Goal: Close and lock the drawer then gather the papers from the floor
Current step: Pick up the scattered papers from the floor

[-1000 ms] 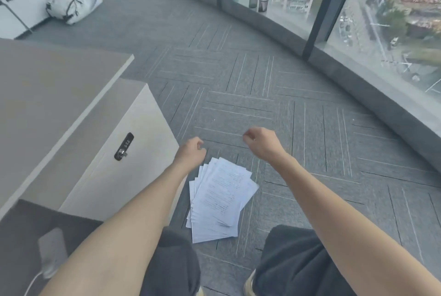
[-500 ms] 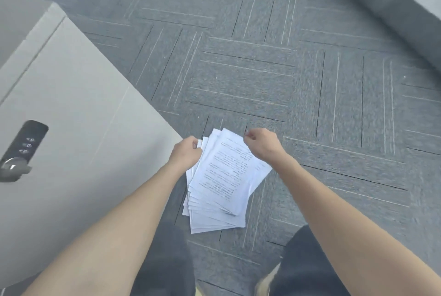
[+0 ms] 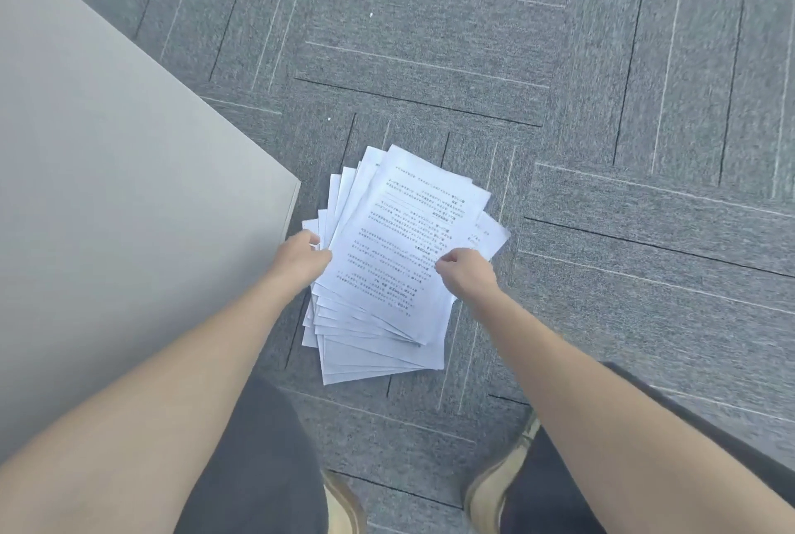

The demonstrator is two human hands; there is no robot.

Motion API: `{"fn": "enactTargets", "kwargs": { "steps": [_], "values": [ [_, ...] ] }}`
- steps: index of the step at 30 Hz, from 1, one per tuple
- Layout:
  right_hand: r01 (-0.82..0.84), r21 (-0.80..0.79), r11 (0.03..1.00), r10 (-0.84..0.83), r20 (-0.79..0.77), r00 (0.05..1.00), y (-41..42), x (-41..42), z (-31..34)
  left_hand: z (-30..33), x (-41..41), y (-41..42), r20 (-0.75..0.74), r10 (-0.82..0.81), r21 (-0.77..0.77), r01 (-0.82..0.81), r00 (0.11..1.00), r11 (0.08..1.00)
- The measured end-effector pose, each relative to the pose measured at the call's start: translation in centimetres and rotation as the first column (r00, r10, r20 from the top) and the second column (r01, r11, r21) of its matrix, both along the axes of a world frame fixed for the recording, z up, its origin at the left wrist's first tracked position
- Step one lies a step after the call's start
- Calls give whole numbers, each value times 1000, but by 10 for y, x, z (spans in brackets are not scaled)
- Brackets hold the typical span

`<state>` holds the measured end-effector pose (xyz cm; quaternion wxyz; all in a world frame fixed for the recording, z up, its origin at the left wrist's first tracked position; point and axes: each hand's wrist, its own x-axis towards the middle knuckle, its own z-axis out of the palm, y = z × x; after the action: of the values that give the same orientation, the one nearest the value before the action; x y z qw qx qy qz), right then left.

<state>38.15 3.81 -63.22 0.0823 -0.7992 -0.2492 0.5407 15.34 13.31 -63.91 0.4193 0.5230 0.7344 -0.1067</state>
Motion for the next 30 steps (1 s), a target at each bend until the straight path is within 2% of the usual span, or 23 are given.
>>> {"fn": "enactTargets", "kwargs": {
  "steps": [4,8,10,13,17,20,23,27,30],
  "values": [
    [218,-106,970,-213,64,975,-17,-5,-39,-32,-11,-14,-29,76,-31,-77,997,997],
    [483,-153,862,-473,96,876,-23,-8,-77,-47,-16,-24,-41,135,-33,-137,990,990],
    [514,-147,845,-498,131,857,-23,-9,-97,-52,-20,-26,-43,153,-45,-155,987,987],
    [553,-111,826,-540,126,832,-19,-14,-92,-59,-26,-26,-16,185,-28,-185,983,982],
    [513,-43,857,-500,167,850,-21,-17,-99,-62,-30,-25,50,255,-51,-252,966,966],
    [389,27,921,-388,165,907,-23,-21,-100,-64,-31,-28,82,304,-99,-295,949,950],
    [280,60,958,-285,120,951,-19,-25,-100,-64,-29,-33,77,286,-108,-277,955,955],
    [255,-19,967,-247,192,950,-7,-27,-89,-61,-24,-35,132,360,-122,-345,924,931],
    [235,-63,970,-214,239,947,-7,-30,-85,-62,-22,-36,225,518,-240,-468,825,851]
  ]
}}
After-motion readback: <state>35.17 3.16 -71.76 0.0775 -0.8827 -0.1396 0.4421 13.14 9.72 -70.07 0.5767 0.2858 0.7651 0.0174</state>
